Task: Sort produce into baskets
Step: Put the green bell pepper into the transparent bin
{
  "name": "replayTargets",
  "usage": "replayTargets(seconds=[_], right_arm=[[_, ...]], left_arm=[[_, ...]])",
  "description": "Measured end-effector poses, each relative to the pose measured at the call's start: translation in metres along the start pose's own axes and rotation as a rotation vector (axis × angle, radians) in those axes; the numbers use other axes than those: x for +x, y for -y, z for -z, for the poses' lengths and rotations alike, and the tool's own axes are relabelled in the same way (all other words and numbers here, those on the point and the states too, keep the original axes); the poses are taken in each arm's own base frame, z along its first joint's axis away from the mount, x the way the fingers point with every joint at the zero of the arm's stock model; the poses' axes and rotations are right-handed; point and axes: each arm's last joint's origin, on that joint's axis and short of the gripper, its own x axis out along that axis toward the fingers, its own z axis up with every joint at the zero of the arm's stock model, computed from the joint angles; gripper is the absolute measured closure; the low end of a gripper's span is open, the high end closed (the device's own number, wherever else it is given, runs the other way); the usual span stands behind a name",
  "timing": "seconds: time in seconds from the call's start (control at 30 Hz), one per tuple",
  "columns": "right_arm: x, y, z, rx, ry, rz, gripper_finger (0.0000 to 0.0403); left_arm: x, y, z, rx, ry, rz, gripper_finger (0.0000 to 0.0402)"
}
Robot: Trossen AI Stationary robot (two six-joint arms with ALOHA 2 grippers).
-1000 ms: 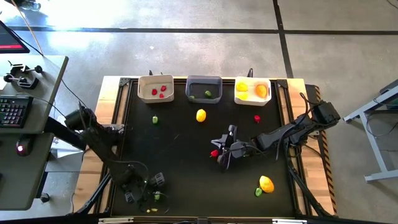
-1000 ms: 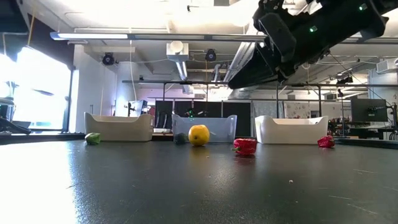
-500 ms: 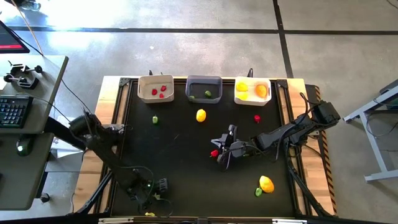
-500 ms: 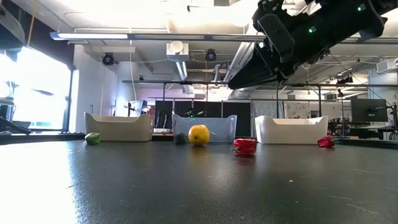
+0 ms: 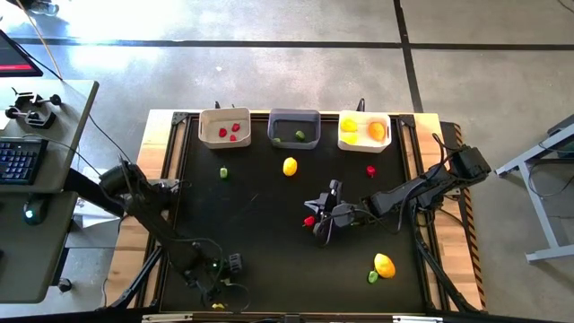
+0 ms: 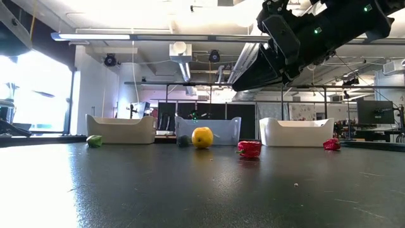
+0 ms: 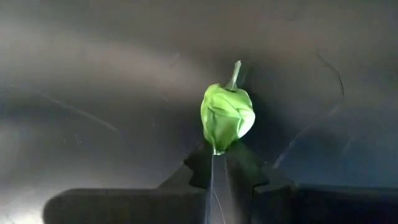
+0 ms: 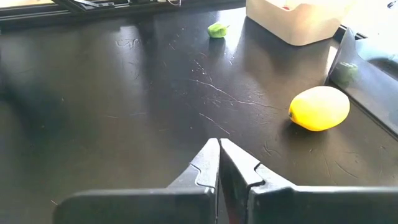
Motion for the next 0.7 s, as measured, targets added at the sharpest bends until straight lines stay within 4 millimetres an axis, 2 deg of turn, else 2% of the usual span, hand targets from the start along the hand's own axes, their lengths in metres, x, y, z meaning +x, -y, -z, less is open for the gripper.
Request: replayTargets(seconds=[0.17, 0.37, 0.57, 0.7], right_arm=[[0.000, 0.000, 0.000, -0.006, 0.000, 0.001, 0.0401], [0.000, 0.000, 0.001, -0.057, -0.007, 0.003, 0.0401], [0.004, 0.007, 0.000, -0.113, -0.019, 0.027, 0.0401], [0.010, 0.018, -0.002, -0.128, -0.031, 0.061, 0.0402]], left_arm=[[-0.005, -0.007, 0.010, -0.083, -0.040, 0.013, 0.0393], [-0.023, -0.039, 0.038, -0.264, -0.069, -0.017, 0.0400], [-0.054, -0.095, 0.092, -0.540, -0.026, -0.157, 0.0401], [-0.074, -0.132, 0.147, -0.729, -0.029, -0.291, 0.0401]])
